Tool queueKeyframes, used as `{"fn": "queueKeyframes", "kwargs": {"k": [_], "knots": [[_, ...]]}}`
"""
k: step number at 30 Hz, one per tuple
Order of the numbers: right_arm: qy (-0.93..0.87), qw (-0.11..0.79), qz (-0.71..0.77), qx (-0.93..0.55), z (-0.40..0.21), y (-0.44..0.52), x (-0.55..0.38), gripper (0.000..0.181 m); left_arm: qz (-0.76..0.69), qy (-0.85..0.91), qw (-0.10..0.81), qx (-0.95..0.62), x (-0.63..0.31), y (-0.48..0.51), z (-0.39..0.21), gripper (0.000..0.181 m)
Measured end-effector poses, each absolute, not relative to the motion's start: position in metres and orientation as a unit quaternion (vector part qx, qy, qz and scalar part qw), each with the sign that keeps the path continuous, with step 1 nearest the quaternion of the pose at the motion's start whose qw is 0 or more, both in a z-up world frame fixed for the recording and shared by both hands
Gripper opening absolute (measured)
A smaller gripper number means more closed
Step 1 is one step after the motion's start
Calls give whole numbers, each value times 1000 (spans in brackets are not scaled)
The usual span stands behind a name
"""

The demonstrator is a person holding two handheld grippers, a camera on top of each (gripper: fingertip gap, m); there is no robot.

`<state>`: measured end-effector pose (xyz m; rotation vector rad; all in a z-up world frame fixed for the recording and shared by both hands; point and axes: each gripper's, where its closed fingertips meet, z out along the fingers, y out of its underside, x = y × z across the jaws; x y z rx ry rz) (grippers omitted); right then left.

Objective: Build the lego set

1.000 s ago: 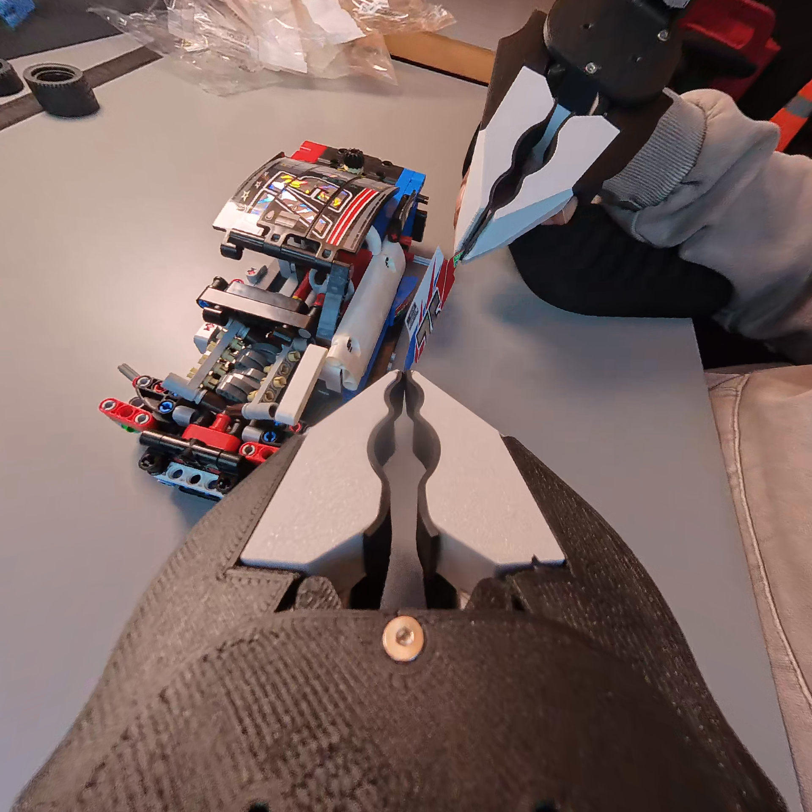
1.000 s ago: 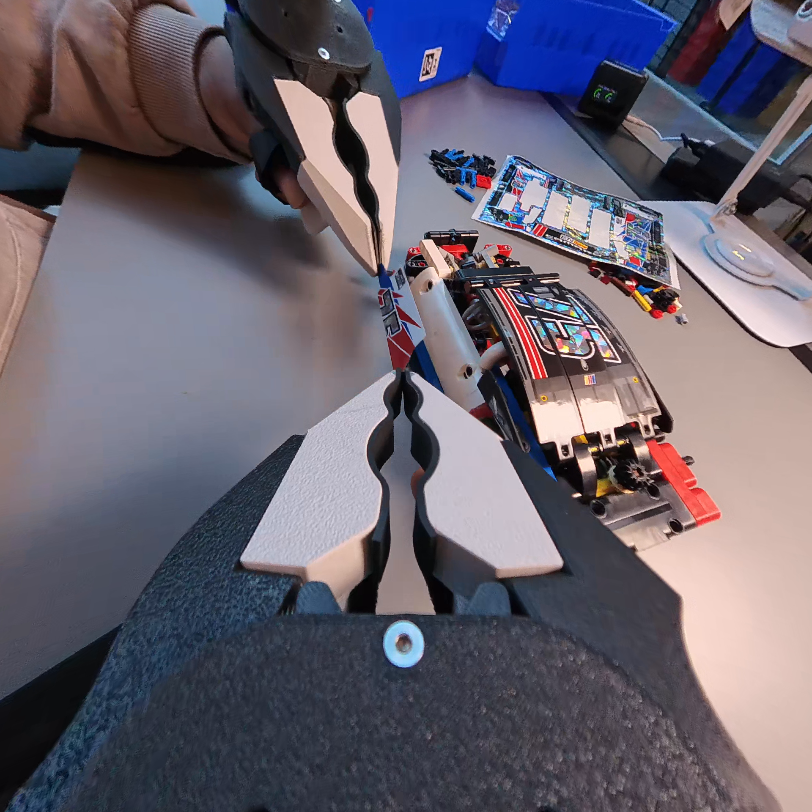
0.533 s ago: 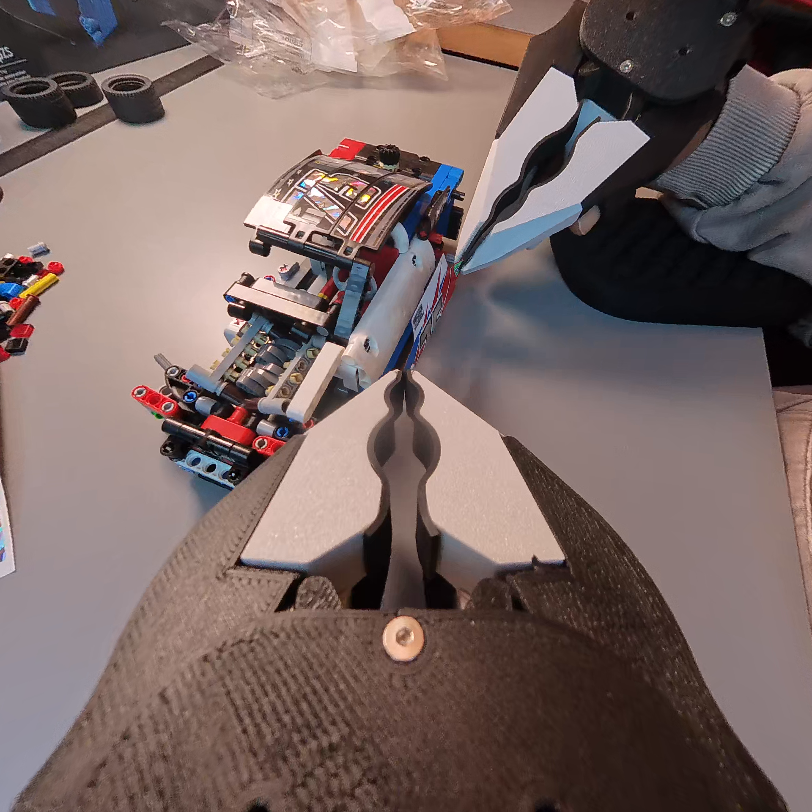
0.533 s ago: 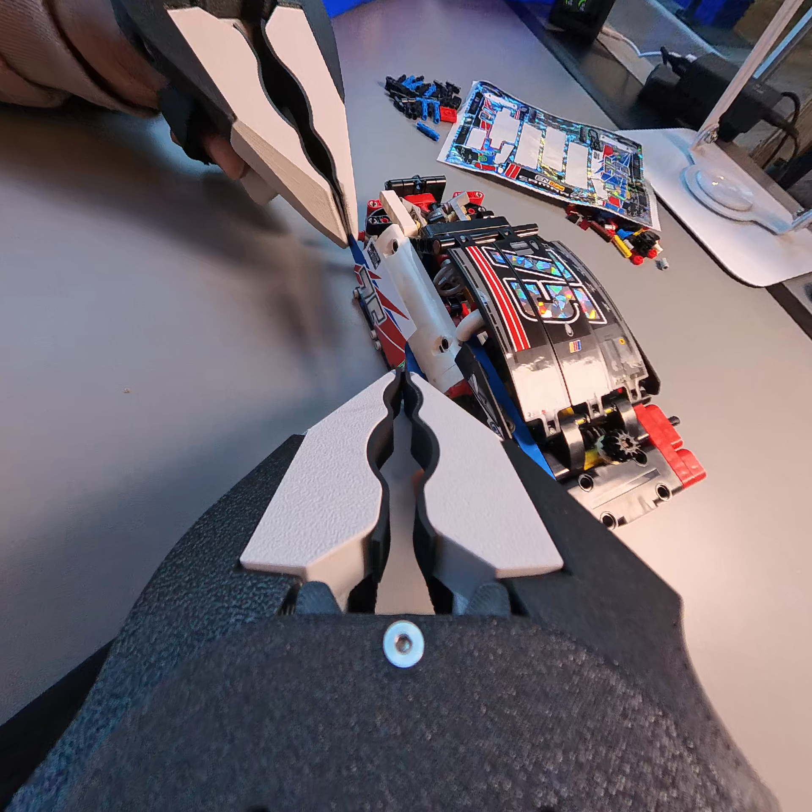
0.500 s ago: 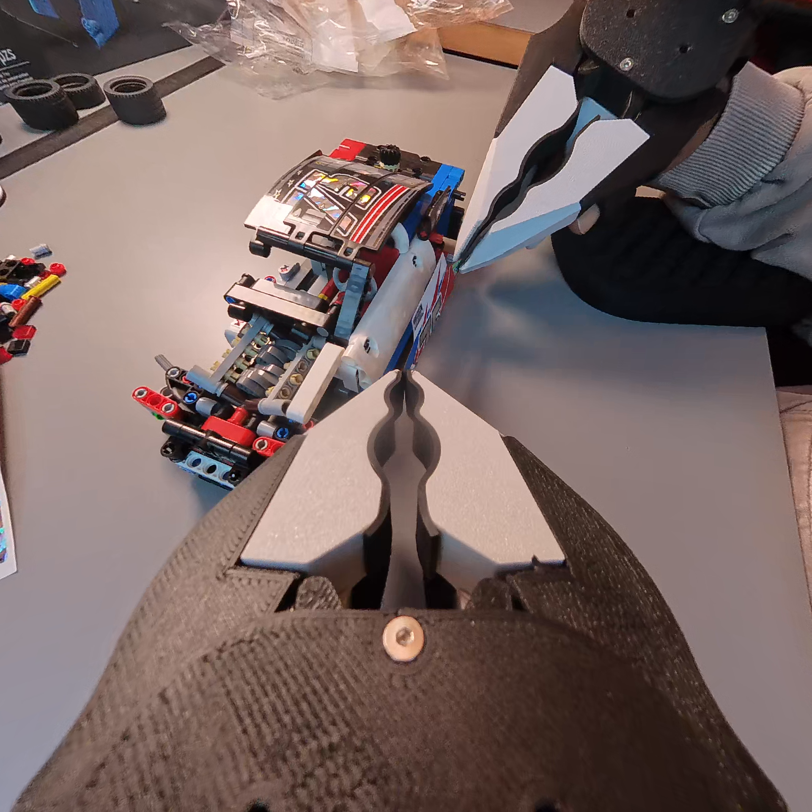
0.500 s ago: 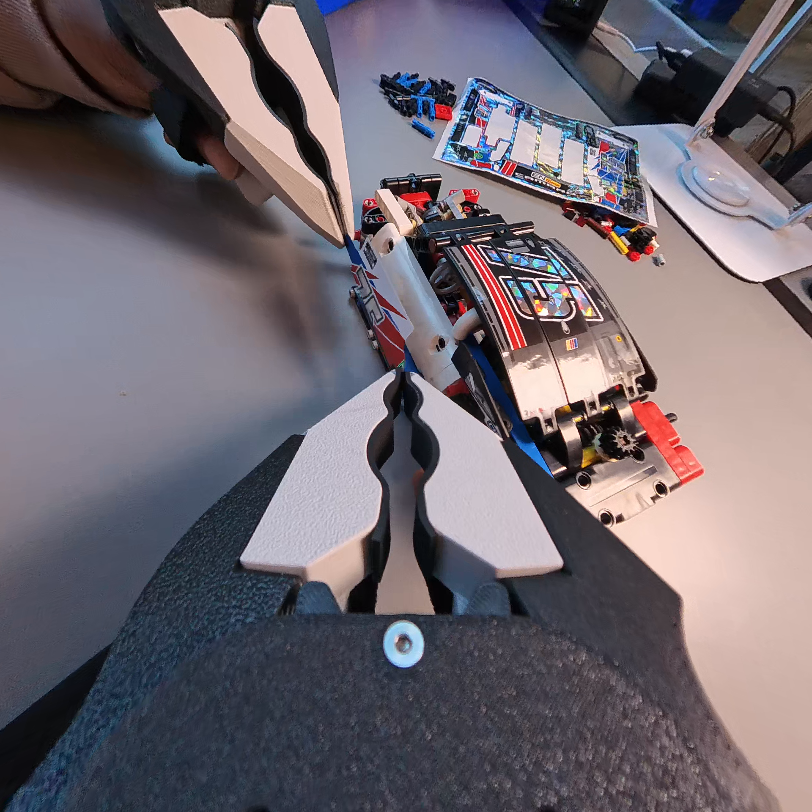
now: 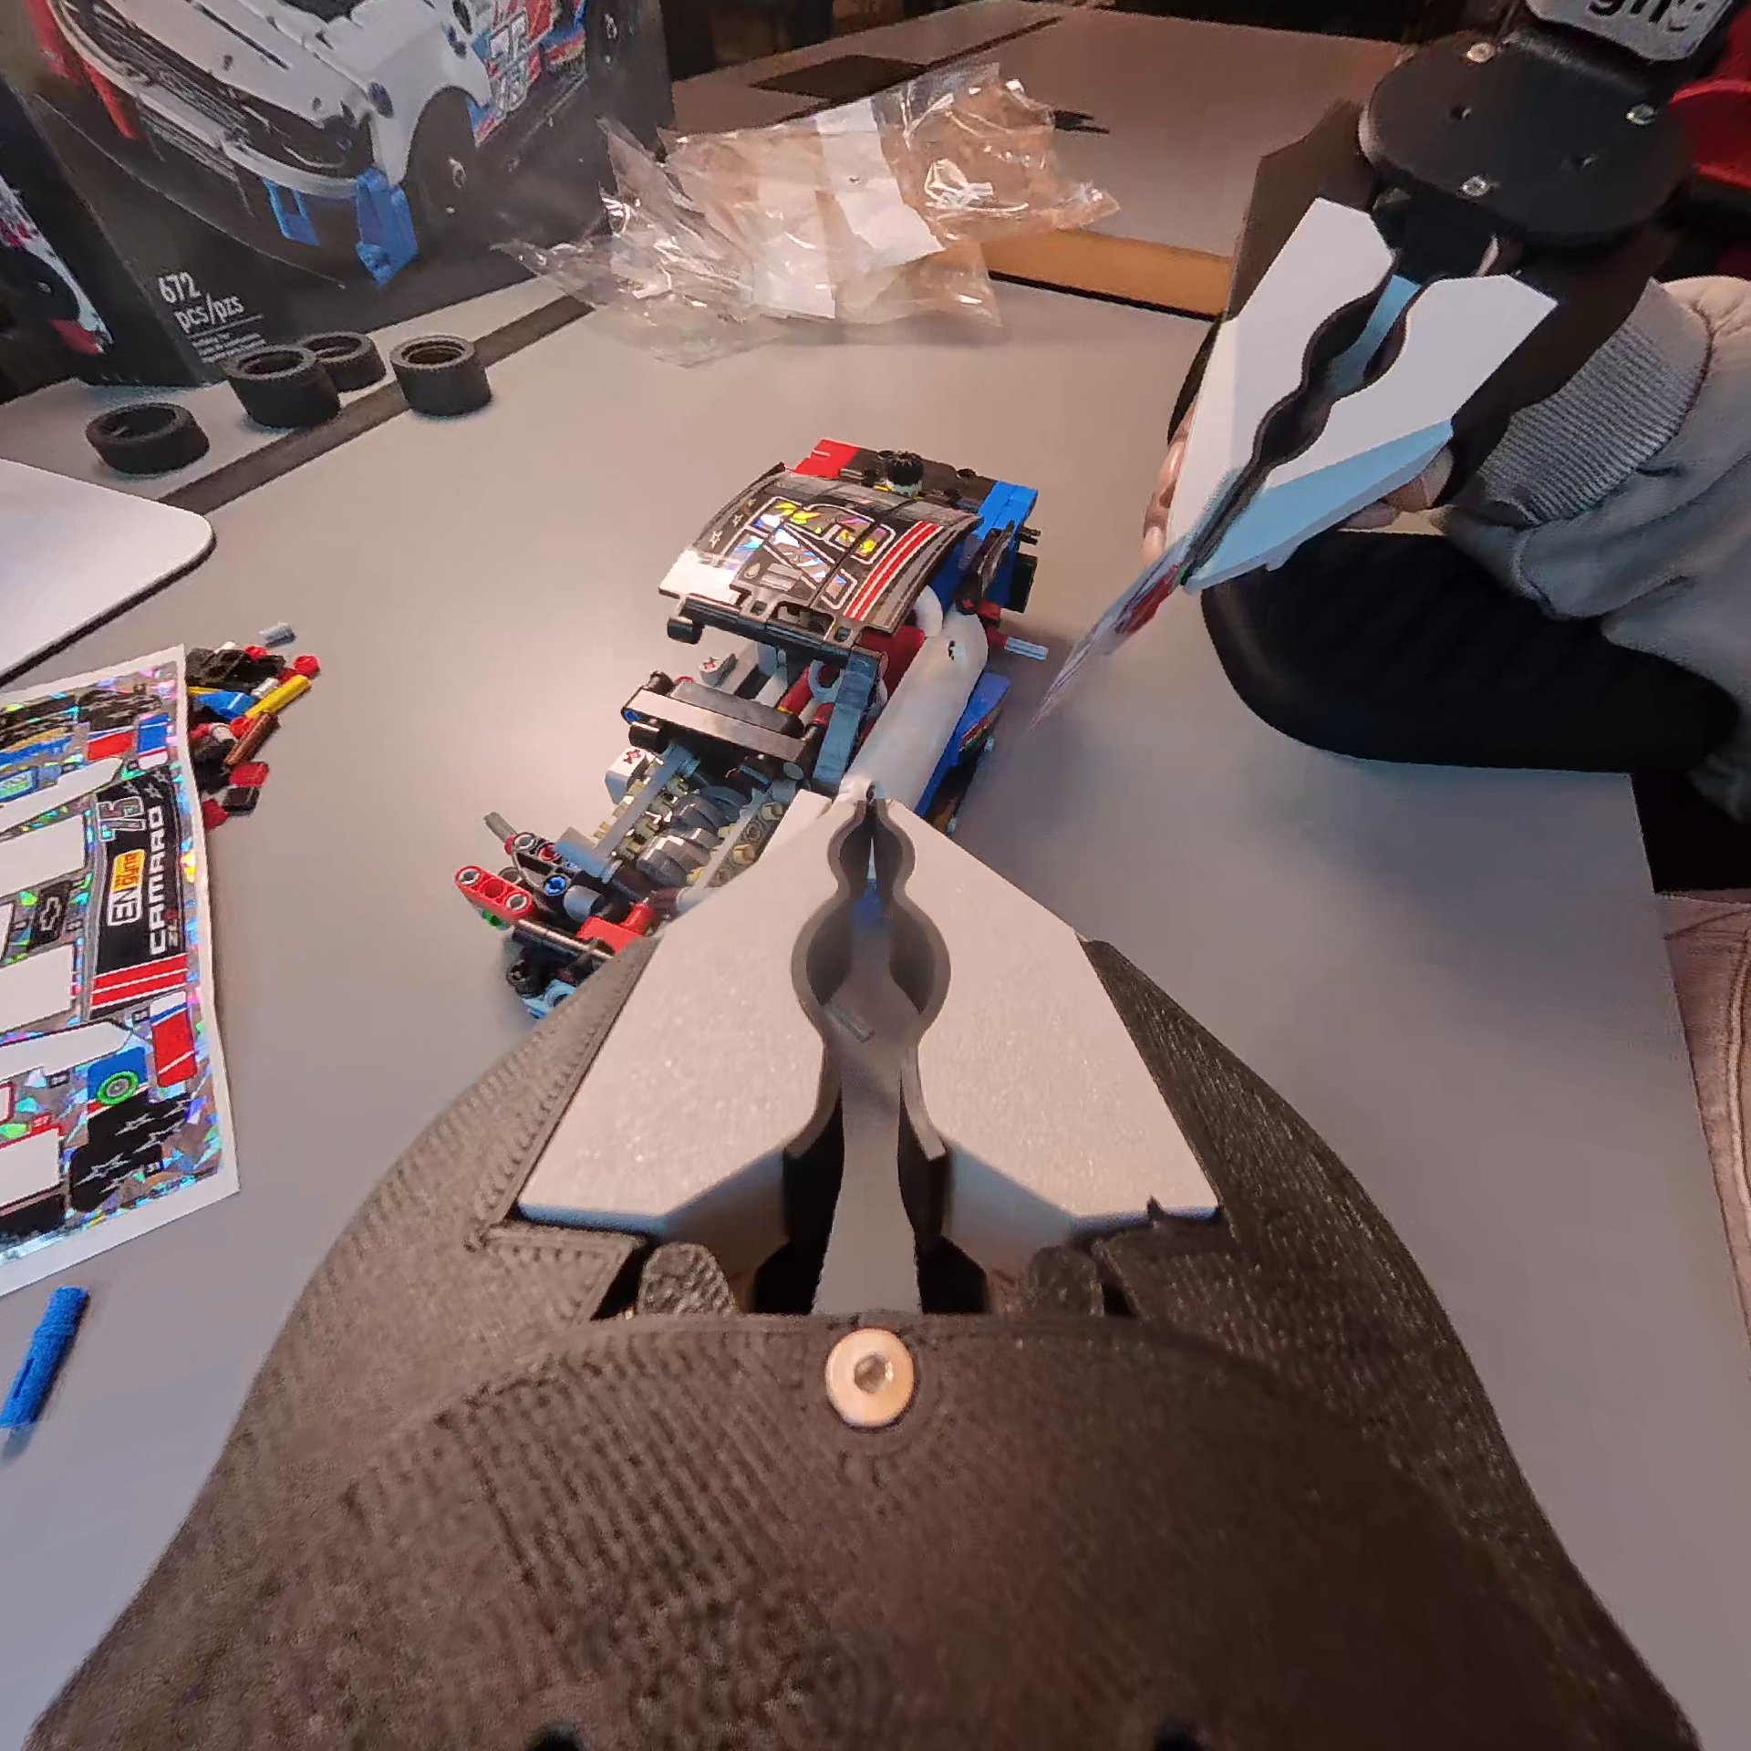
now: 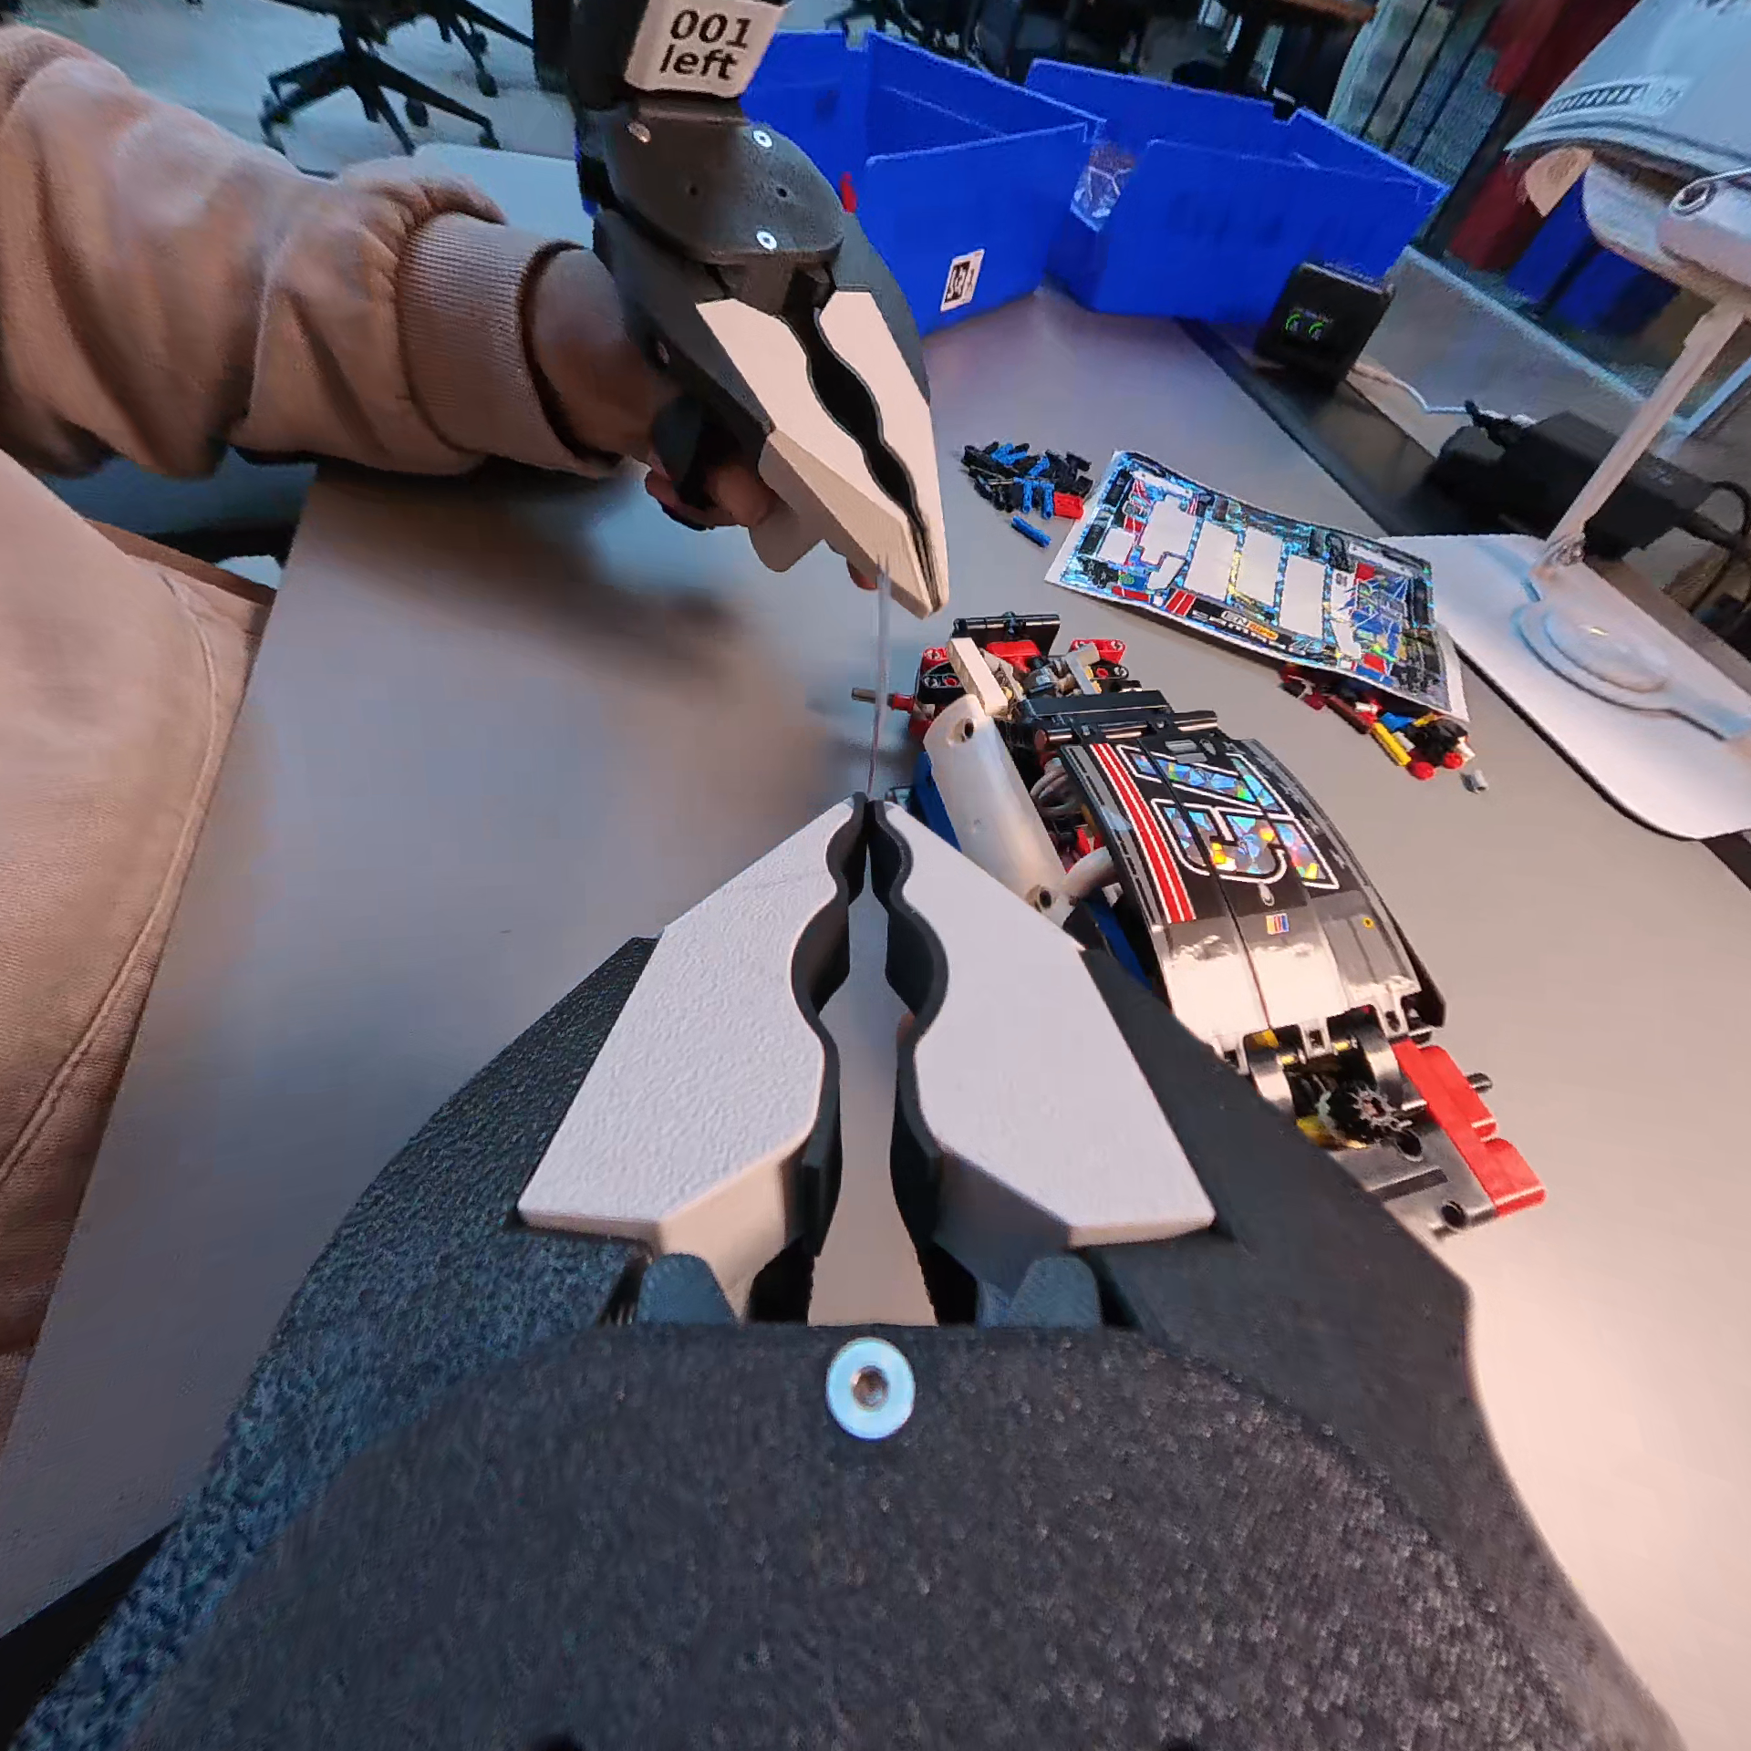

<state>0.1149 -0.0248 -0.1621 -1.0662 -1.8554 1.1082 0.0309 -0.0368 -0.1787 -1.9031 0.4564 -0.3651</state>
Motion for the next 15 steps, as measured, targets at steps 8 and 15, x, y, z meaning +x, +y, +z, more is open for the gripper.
{"fn": "queueKeyframes", "kwargs": {"k": [8,15], "knots": [[-731,342,418,-417,-176,-22,114,0,-231,257,520,-781,53,-54,-181,13],[-741,337,413,-409,-181,-25,116,0,-223,254,519,-785,51,-50,-187,12]]}}
